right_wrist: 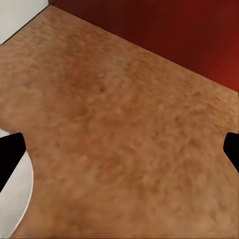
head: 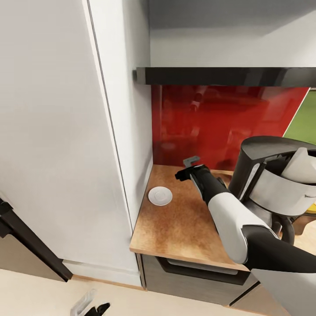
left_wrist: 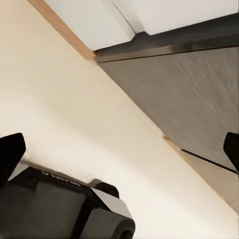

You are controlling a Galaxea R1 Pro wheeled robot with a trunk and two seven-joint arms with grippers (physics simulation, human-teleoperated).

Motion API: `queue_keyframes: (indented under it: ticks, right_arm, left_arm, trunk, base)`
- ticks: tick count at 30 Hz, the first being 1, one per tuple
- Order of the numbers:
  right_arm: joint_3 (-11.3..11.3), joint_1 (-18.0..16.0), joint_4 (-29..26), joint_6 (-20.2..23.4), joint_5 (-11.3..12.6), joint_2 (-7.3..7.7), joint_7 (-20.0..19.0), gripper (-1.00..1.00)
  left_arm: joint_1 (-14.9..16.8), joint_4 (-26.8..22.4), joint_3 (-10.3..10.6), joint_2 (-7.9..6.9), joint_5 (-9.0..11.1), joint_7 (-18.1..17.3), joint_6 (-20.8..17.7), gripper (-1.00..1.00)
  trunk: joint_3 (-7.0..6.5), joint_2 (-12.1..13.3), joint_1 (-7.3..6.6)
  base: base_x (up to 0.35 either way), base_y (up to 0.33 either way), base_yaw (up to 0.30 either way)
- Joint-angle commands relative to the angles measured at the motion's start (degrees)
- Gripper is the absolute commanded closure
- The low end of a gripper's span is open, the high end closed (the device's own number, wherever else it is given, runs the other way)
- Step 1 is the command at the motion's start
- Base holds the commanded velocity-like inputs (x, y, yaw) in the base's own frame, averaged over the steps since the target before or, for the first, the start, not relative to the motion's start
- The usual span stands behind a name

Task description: Set up a coffee station on the kitchen countertop: keep the coffee maker on the countertop, move the bottle of coffee from the kitchen shelf to the counter next to the coffee maker, place a paper coffee filter on top of the coffee maker, put the saucer next to the coffee maker with the coffee cup on the saucer, and place the electric kettle next to the coffee maker.

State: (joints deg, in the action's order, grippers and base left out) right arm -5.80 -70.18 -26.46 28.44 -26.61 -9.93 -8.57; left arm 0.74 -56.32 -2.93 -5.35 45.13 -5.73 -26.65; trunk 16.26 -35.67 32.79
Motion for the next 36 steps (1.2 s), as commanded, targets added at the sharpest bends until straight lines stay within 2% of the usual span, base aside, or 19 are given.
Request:
queue_keyframes:
  ticks: [1, 5, 7, 14, 19, 36]
  right_arm:
    - [-0.4, 0.0, 0.1, 0.2, -0.6, -0.07, -0.5, -1.00]
    - [-0.4, 0.0, 0.9, 0.2, -0.6, -0.07, -1.6, -1.00]
    - [-0.4, 0.0, 1.2, 0.2, -0.6, -0.07, -3.3, -1.00]
    - [-0.4, 0.0, 1.7, 0.3, -0.6, -0.07, -3.4, -1.00]
    - [-0.5, 0.0, 2.9, 0.1, -0.6, -0.07, -3.3, -1.00]
    - [-0.7, 0.0, 3.6, -1.5, -0.5, -0.07, -3.2, -1.00]
  left_arm:
    - [-0.1, 0.8, -0.1, -0.40, 0.3, -0.5, -0.1, -1.00]
    - [-0.3, 5.1, -0.3, -1.83, 0.2, -2.1, 0.7, -1.00]
    - [-0.5, 7.9, -0.3, -3.18, 0.1, -2.8, 1.0, -1.00]
    - [-0.5, 8.4, -0.3, -3.49, 0.1, -2.9, 1.4, -1.00]
    - [-0.5, 8.6, -0.2, -3.52, 0.1, -2.9, 4.2, -1.00]
    - [-0.6, 10.2, -0.3, -3.84, 0.1, -2.9, 4.9, -1.00]
  trunk:
    - [0.08, -0.1, 0.02]
    - [0.08, -0.1, 0.02]
    - [0.08, -0.1, 0.02]
    - [0.08, -0.1, 0.02]
    - [0.08, -0.1, 0.02]
    - [0.08, -0.1, 0.02]
  base:
    - [0.000, 0.000, 0.000]
    - [0.000, 0.000, 0.000]
    - [0.000, 0.000, 0.000]
    - [0.000, 0.000, 0.000]
    - [0.000, 0.000, 0.000]
    - [0.075, 0.010, 0.000]
